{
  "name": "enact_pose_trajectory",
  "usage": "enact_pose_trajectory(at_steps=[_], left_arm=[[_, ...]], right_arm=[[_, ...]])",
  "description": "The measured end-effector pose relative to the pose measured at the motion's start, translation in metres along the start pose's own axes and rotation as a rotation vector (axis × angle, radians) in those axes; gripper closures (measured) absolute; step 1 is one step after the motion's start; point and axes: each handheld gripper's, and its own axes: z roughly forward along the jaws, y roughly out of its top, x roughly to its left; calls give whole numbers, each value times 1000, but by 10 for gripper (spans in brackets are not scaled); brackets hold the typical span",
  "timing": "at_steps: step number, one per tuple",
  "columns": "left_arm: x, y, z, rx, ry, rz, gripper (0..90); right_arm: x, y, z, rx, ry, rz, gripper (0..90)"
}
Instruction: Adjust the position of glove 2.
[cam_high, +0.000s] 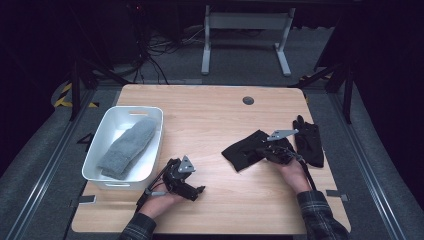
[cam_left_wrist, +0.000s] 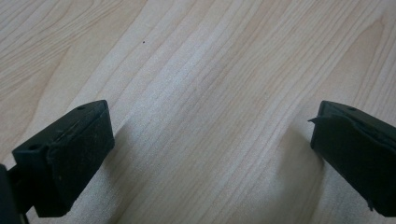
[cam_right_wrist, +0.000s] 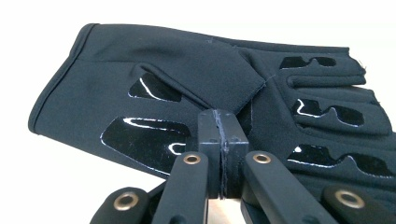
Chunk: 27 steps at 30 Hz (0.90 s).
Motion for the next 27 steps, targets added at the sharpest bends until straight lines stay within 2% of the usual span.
enact_pose_trajectory(at_steps=[20, 24, 27], left_arm=[[0, 0, 0, 2, 3, -1, 1], [0, 0, 0, 1, 4, 0, 0], [0, 0, 0, 2, 3, -1, 0]], right_arm=[[59, -7, -3, 28, 181, -130, 900], [66, -9, -4, 31, 187, -148, 900], [67, -8, -10, 18, 152, -156, 900]])
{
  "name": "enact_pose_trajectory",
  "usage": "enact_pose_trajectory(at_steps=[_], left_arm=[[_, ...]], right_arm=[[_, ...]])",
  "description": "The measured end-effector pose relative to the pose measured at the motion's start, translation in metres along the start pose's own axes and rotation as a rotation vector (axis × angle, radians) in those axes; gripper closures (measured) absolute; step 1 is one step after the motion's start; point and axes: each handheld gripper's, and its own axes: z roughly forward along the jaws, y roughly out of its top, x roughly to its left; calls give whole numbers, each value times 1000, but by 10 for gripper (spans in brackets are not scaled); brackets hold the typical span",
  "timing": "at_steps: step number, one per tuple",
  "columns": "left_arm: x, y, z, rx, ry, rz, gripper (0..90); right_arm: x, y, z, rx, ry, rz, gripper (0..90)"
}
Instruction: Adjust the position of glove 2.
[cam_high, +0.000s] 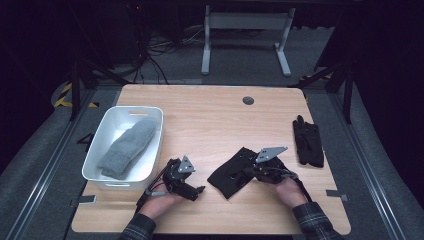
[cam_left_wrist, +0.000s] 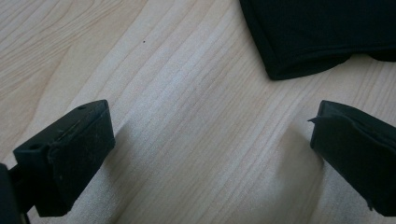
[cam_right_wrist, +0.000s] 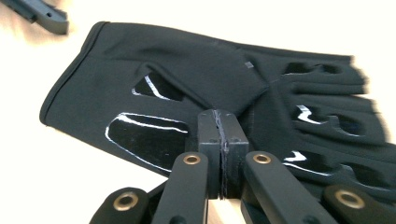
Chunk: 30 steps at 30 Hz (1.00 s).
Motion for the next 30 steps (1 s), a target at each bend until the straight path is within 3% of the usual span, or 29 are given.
enact_pose_trajectory(at_steps=[3, 6, 9, 12, 17, 30], left_arm=[[0, 0, 0, -1, -1, 0, 0], [0, 0, 0, 0, -2, 1, 0], [0, 0, 0, 0, -2, 1, 0], [0, 0, 0, 0, -2, 2, 0], [0, 0, 0, 0, -3, 2, 0], [0, 0, 0, 0, -2, 2, 0]], right_arm=[[-9, -3, -17, -40, -62, 39, 900], [-24, -12, -31, -39, -127, 94, 900], [-43, -22, -38, -44, -161, 159, 900], [-54, -25, -38, -45, -176, 193, 900], [-56, -19, -25, -27, -169, 182, 900], [-61, 25, 21, -40, -113, 135, 900]])
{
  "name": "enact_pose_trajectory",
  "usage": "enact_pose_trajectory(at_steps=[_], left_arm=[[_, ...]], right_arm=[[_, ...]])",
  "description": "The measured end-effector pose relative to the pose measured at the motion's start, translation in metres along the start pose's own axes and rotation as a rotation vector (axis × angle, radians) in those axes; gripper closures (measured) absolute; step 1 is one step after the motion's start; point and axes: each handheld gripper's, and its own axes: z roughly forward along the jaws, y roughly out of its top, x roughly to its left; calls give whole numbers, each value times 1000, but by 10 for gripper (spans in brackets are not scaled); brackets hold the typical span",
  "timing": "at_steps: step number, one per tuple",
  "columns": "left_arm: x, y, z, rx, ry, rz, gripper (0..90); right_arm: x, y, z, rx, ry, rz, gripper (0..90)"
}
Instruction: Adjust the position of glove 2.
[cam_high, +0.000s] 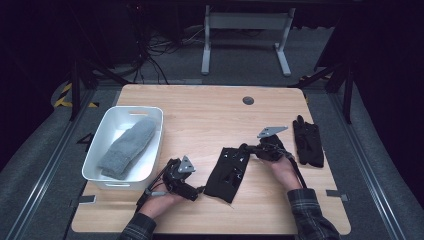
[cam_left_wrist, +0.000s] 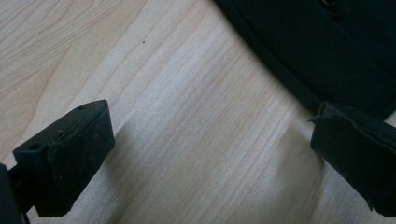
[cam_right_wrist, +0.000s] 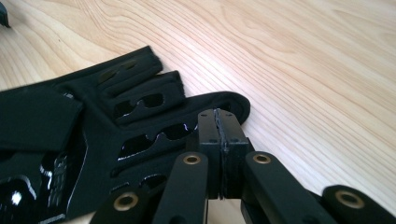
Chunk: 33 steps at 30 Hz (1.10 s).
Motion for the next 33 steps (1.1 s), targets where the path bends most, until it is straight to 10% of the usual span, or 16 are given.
enact_pose_trajectory(at_steps=[12, 33], left_arm=[[0, 0, 0, 0, 0, -2, 0], [0, 0, 0, 0, 0, -2, 0]], right_arm=[[14, 25, 31, -17, 56, -29, 900], [-15, -1, -42, -45, -76, 8, 896]])
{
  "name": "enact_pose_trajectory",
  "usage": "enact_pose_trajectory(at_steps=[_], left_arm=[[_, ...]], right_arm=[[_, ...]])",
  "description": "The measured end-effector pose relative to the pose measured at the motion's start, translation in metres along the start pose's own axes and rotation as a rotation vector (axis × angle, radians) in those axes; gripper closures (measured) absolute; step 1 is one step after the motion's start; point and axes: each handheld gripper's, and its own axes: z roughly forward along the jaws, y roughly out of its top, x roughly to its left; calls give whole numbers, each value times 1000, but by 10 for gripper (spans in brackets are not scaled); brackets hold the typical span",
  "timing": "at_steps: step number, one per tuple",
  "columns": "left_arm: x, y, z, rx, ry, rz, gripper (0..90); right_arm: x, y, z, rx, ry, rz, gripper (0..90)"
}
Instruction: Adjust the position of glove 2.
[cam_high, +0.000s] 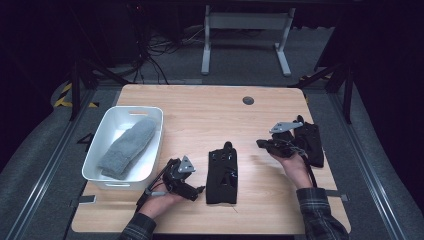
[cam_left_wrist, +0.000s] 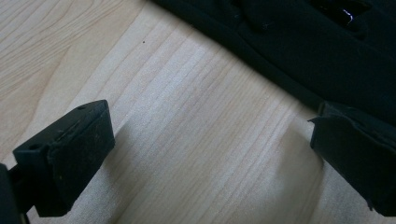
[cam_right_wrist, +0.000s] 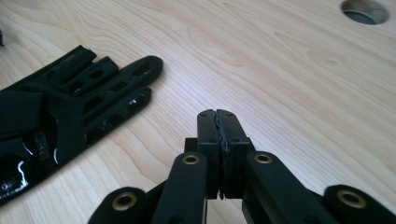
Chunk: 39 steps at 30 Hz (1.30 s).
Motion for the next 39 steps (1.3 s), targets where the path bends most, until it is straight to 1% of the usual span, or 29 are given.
enact_pose_trajectory(at_steps=[1, 2, 4, 6, 7, 8, 9, 10, 17, 24, 28, 31, 33, 35, 38, 39], left_arm=[[0, 0, 0, 0, 0, 0, 0], [0, 0, 0, 0, 0, 0, 0], [0, 0, 0, 0, 0, 0, 0], [0, 0, 0, 0, 1, 0, 0], [0, 0, 0, 0, 0, 0, 0], [0, 0, 0, 0, 0, 0, 0], [0, 0, 0, 0, 0, 0, 0], [0, 0, 0, 0, 0, 0, 0], [0, 0, 0, 0, 1, 0, 0], [0, 0, 0, 0, 0, 0, 0], [0, 0, 0, 0, 0, 0, 0], [0, 0, 0, 0, 0, 0, 0], [0, 0, 0, 0, 0, 0, 0], [0, 0, 0, 0, 0, 0, 0], [0, 0, 0, 0, 0, 0, 0], [0, 0, 0, 0, 0, 0, 0]], right_arm=[[-3, -2, -4, 1, -5, 1, 896], [-3, -2, -4, 1, -5, 1, 896], [-13, -6, -12, -5, -19, 16, 899], [-20, -9, -18, -8, -37, 27, 899], [-24, -12, -22, -10, -57, 30, 900], [-26, -13, -24, -11, -68, 33, 900], [-26, -13, -24, -11, -68, 33, 900], [-30, -15, -27, -12, -81, 38, 900], [-58, -29, -47, -13, -174, 114, 900], [-79, -45, -56, 3, -247, 198, 900], [-88, -53, -58, 6, -275, 226, 900], [-91, -57, -57, 17, -278, 239, 900], [-92, -60, -54, 39, -287, 241, 900], [-93, -62, -51, 50, -289, 241, 900], [-95, -68, -44, 100, -290, 249, 900], [-95, -70, -42, 97, -290, 244, 900]])
